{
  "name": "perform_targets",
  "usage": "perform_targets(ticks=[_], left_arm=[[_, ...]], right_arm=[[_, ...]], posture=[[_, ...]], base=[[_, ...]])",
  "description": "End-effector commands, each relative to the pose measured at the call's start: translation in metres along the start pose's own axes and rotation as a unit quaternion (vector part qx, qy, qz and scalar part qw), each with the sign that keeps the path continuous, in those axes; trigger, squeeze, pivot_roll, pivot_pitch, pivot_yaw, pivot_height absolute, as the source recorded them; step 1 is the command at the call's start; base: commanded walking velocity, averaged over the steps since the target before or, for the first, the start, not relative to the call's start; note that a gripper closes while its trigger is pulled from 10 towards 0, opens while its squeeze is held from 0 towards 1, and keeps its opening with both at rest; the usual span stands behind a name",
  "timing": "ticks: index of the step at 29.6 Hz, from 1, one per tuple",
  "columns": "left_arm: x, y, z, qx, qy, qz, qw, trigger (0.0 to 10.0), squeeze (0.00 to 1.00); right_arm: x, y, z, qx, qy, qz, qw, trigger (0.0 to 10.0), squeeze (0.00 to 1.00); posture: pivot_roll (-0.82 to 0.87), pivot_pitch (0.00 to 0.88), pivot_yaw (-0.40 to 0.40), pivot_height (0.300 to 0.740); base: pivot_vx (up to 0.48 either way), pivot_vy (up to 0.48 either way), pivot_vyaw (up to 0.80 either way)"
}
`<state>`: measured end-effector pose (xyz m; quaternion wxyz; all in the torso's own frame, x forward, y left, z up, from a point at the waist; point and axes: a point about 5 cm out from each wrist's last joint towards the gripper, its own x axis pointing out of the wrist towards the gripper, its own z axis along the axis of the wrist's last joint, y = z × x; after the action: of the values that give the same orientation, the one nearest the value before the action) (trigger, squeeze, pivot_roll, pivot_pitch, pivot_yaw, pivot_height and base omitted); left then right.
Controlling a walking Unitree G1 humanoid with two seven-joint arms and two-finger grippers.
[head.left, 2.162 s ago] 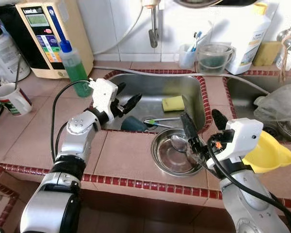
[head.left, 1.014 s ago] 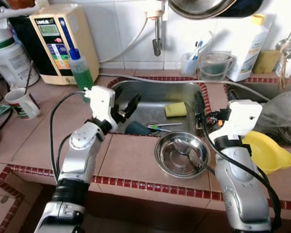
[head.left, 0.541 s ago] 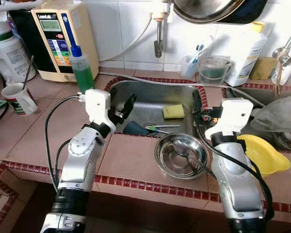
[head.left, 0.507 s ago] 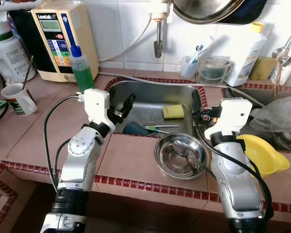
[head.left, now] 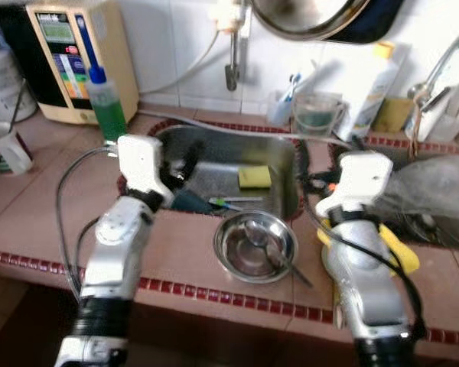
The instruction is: Kitchen organization
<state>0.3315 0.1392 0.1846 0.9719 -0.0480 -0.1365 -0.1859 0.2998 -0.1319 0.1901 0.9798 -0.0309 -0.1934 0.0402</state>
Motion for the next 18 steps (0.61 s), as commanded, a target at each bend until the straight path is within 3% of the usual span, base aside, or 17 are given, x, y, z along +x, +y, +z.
perform_targets(ticks=[1,18], left_arm=[[0.0041,-0.0078,0.0041,0.000,-0.006,-0.013,1.000,10.0,0.00],[0.0023,-0.0083,0.0063,-0.001,-0.008,-0.008,1.000,10.0,0.00]], right_arm=[[0.0008,-0.0068,-0.0014,-0.005,0.001,-0.006,1.000,10.0,0.00],[0.0007,-0.0062,-0.0028,-0.005,0.002,0.008,1.000,10.0,0.00]], posture=[[-0.10,0.000,0.010,0.740],[-0.09,0.000,-0.005,0.740]], base=[[0.000,-0.352,0.00],[0.000,-0.333,0.00]])
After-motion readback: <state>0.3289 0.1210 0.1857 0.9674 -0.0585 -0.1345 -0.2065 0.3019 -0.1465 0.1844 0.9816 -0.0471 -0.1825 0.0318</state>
